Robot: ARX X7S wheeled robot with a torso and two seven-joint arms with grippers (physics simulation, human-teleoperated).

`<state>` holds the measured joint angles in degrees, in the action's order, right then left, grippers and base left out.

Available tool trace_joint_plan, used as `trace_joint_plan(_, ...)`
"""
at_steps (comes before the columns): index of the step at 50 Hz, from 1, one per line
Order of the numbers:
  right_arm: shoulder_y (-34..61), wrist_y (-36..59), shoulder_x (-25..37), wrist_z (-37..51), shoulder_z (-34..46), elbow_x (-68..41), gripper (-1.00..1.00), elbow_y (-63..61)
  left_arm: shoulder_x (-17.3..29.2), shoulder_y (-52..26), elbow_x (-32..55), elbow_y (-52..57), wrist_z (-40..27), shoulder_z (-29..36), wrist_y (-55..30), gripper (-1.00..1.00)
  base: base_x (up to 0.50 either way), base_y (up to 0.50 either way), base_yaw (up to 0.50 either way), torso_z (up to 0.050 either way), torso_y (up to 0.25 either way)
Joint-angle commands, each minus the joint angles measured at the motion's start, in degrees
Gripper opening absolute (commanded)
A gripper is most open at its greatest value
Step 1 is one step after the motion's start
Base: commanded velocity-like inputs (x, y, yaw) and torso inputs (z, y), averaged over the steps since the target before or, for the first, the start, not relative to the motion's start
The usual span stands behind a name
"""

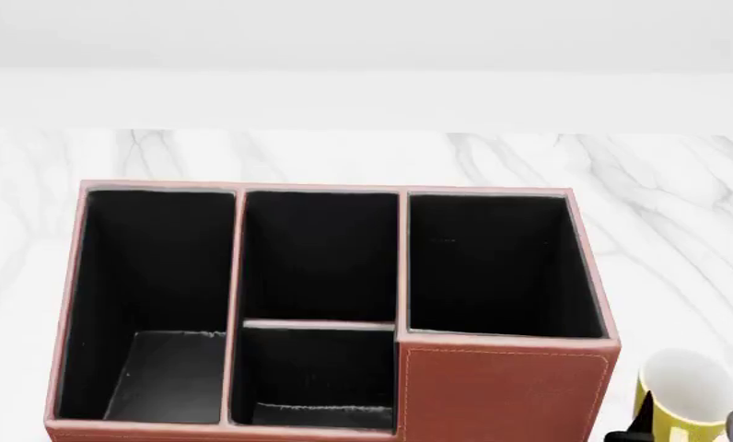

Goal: Pick up the yellow and white mug and place it to the right of the caddy.

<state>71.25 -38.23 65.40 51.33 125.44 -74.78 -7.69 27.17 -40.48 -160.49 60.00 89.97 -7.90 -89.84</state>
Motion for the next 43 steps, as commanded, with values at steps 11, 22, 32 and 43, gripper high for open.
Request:
trace_joint_plan(11, 7.5, 3.4, 15.6, 7.8, -1.1, 16.4, 1.00, -19.7, -0.3, 0.2, -0.4, 0.0, 0.0, 0.4, 0.0, 1.00, 0.00, 0.00, 0.00, 0.000, 0.000)
trace_joint_plan(22, 11.8, 9.1, 24.6, 14.8, -4.8, 27.5, 1.00, -35.4, -0.3, 0.0, -0.4, 0.0, 0.0, 0.7, 0.1, 1.00, 0.00, 0.00, 0.00, 0.000, 0.000)
trace_joint_plan(32, 15.0, 20.4, 24.6, 25.1, -8.2, 34.2, 1.00, -50.2, -0.3, 0.1, -0.1, 0.0, 0.0, 0.2, 0.0, 1.00, 0.00, 0.00, 0.00, 0.000, 0.000)
trace_joint_plan(43, 14.1, 20.7, 24.6, 28.0, -7.5, 40.1, 1.00, -52.3, -0.5, 0.2, -0.2, 0.0, 0.0, 0.5, 0.0, 1.00, 0.00, 0.00, 0.00, 0.000, 0.000)
